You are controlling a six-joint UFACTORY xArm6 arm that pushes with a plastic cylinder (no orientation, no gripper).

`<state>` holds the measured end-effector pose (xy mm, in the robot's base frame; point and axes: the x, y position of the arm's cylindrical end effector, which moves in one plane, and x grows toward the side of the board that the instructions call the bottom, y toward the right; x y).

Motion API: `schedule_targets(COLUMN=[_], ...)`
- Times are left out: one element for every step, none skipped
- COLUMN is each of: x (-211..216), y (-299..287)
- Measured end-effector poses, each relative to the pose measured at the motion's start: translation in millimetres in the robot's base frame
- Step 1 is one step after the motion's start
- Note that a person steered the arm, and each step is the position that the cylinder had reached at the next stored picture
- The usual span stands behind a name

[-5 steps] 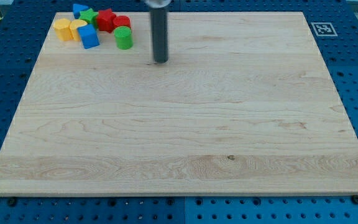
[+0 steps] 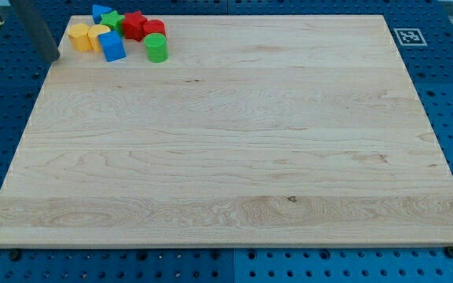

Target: Push the yellow hexagon and yellow heart towards the center right

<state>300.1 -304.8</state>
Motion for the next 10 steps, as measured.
schedule_targets(x=[-0.9, -26.9, -64.1, -64.2, -48.8, -34.2, -34.1, -32.9, -24.2, -22.2], y=[-0.2, -0.2, -0.2, -0.2, 12.0, 46.4, 85.8, 106.9, 108.2, 119.5])
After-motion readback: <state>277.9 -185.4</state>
